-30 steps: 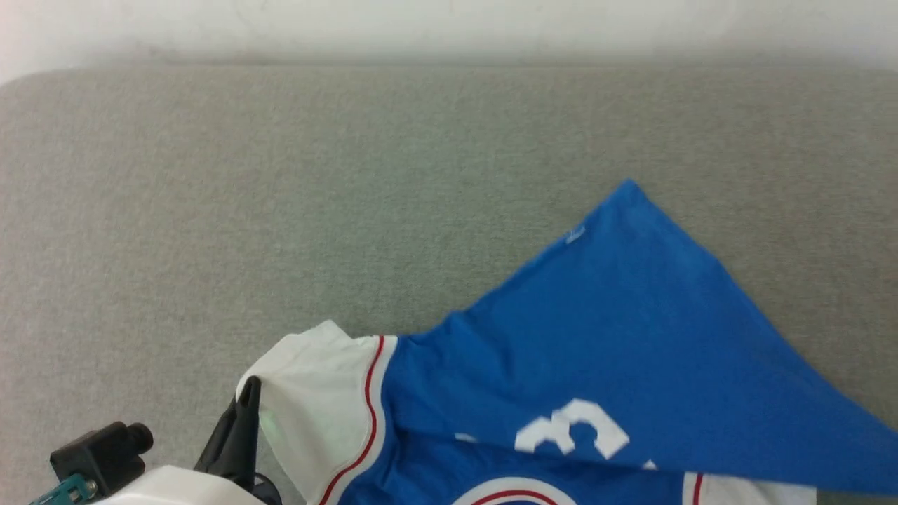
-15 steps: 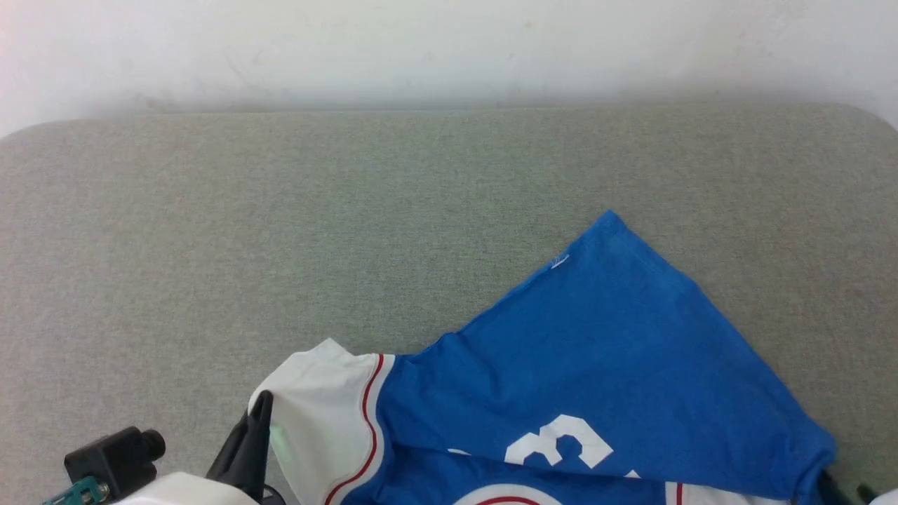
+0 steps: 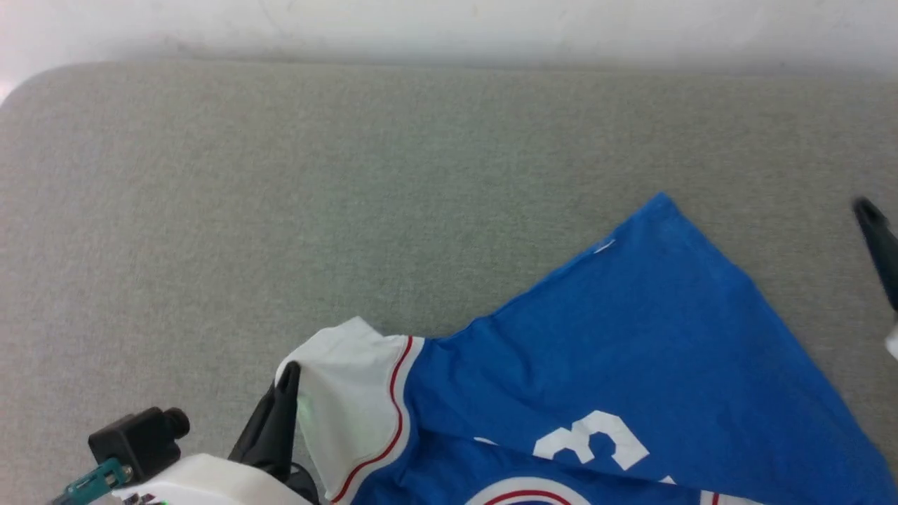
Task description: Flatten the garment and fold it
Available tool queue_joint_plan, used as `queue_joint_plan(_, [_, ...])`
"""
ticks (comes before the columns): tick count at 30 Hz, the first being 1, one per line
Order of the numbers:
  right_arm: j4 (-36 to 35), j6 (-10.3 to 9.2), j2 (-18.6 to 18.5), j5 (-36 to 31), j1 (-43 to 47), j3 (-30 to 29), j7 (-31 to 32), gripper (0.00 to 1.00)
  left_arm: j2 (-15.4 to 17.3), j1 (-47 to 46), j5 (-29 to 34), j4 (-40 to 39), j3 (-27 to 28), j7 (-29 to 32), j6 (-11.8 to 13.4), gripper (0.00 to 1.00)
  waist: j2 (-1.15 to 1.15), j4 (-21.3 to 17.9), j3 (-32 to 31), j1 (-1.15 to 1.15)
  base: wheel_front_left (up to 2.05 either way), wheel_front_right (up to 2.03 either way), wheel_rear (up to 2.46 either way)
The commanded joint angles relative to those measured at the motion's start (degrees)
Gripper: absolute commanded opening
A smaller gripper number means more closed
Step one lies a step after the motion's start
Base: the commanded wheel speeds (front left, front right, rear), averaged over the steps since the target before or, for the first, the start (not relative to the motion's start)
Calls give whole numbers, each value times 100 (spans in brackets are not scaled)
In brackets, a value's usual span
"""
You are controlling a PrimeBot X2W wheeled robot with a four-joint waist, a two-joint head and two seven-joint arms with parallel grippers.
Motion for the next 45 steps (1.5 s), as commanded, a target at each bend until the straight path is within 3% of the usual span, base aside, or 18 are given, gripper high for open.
queue_joint_plan(1, [180, -4, -80, -63, -272, 235, 45, 100, -26, -128, 42, 36, -23, -62, -57, 0, 0, 324, 354, -1, 0, 0, 0])
queue_joint_plan(11, [2382, -4, -752, -463, -1789, 1630, 228, 100, -225, -572, 132, 169, -325, -191, -226, 0, 0, 1053, 1014, -1, 0, 0, 0])
queue_joint_plan(21, [3219, -4, -1212, -294, -1762, 1910, 556, 98, -337, -631, 122, 277, -407, -330, -292, 0, 0, 1388, 1248, -1, 0, 0, 0])
queue_joint_plan(22, [3242, -4, -1228, -272, -1729, 1884, 623, 56, -337, -635, 122, 278, -408, -334, -293, 0, 0, 1395, 1256, -1, 0, 0, 0])
queue_joint_plan(23, [3260, -4, -1234, -254, -1699, 1853, 692, 0, -338, -640, 122, 275, -407, -336, -293, 0, 0, 1398, 1263, -1, 0, 0, 0])
queue_joint_plan(29, [3095, -4, -1164, -136, -1677, 1792, 763, 0, -294, -668, 136, 236, -322, -352, -259, 0, 0, 1222, 1179, -1, 0, 0, 0])
queue_joint_plan(36, [2862, -4, -722, -128, -1959, 1517, -324, 0, -37, -1210, 328, 338, -111, -238, -230, 0, 0, 761, 640, -1, 0, 0, 0])
queue_joint_plan(45, [2776, -4, -332, -147, -2475, 1233, -1424, 0, 462, -2880, 725, 896, 340, 95, -100, 0, 0, 310, -265, -1, 0, 0, 0])
